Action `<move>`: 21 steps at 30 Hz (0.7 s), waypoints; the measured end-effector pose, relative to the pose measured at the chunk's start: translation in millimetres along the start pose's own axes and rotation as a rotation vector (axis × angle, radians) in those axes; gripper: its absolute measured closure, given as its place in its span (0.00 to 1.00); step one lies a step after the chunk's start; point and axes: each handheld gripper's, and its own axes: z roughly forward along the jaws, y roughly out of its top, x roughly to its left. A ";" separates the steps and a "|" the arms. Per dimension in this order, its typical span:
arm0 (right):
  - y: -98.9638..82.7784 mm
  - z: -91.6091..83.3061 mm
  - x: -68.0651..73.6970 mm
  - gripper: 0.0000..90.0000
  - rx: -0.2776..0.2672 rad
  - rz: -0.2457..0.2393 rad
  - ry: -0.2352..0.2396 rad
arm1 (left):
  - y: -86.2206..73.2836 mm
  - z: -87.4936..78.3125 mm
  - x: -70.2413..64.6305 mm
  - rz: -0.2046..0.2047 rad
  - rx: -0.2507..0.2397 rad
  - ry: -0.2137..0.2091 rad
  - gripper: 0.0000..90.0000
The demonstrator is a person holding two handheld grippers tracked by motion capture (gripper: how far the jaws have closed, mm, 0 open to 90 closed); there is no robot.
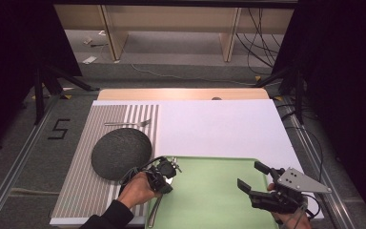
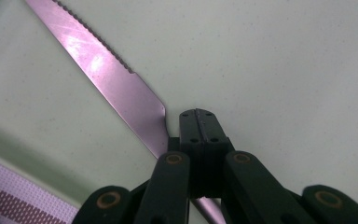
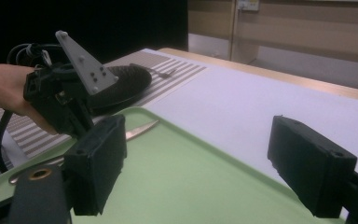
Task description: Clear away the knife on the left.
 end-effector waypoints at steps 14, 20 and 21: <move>0.0 0.1 0.1 0.23 -0.002 0.000 0.001 | -10.1 -4.4 7.5 -0.029 0.022 -0.001 1.00; 0.0 -0.1 0.2 0.23 -0.002 -0.001 0.001 | -14.2 -6.3 10.4 -0.040 0.025 -0.006 1.00; 0.0 -0.1 0.2 0.23 -0.002 -0.001 0.001 | -14.5 -6.6 10.5 -0.040 0.025 -0.006 1.00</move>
